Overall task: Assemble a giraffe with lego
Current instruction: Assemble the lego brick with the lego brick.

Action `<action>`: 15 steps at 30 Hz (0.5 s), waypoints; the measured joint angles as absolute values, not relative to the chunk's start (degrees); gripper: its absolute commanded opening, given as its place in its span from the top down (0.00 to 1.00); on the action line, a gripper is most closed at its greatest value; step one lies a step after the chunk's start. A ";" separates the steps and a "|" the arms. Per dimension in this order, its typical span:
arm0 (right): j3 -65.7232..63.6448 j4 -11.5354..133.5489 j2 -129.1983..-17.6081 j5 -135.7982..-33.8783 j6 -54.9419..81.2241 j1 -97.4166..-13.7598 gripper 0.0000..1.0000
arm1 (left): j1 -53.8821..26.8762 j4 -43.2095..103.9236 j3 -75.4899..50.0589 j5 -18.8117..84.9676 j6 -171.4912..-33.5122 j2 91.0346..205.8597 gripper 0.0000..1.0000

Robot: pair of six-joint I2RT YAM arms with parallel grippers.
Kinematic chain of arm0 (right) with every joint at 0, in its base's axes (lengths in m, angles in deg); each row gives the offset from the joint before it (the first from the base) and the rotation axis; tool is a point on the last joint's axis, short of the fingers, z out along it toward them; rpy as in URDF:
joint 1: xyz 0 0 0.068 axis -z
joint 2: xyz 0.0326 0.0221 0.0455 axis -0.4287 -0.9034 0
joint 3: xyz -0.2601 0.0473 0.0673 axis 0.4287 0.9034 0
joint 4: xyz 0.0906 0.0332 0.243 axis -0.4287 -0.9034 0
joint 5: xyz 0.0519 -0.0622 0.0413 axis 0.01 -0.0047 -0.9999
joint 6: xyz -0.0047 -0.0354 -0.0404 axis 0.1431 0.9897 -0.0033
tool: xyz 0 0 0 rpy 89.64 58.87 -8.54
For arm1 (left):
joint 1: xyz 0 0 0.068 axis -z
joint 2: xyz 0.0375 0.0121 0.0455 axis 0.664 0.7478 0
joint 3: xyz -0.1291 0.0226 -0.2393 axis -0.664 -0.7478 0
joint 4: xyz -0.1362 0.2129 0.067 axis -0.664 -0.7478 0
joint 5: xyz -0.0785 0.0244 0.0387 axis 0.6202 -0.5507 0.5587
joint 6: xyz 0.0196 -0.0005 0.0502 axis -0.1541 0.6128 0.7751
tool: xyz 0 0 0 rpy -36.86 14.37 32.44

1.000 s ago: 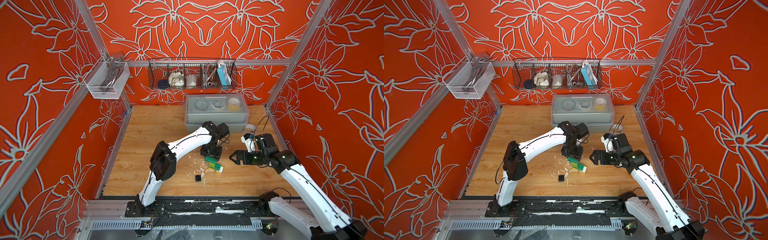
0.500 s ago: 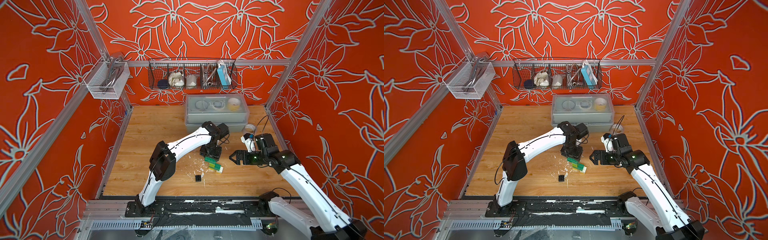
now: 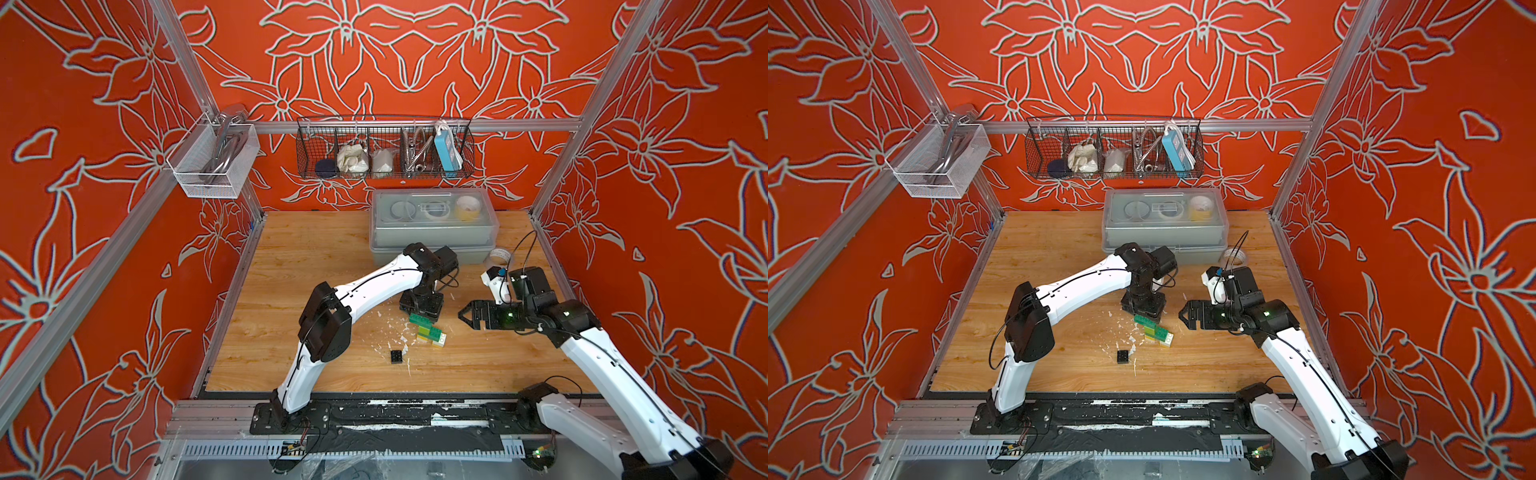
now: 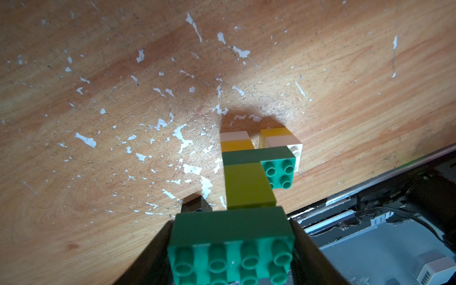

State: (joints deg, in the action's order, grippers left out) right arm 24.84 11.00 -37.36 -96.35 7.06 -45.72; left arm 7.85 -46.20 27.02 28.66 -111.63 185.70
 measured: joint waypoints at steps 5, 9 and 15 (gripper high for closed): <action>24.84 10.98 -37.33 -96.35 7.11 -45.53 0.00 | 8.02 -45.02 25.73 28.60 -111.56 184.94 0.49; 24.84 10.98 -37.33 -96.37 7.22 -45.11 0.00 | 8.29 -42.58 23.10 28.27 -111.39 183.30 0.50; 24.84 10.98 -37.29 -96.50 7.22 -44.92 0.00 | 8.96 -39.89 20.55 27.11 -111.21 181.66 0.50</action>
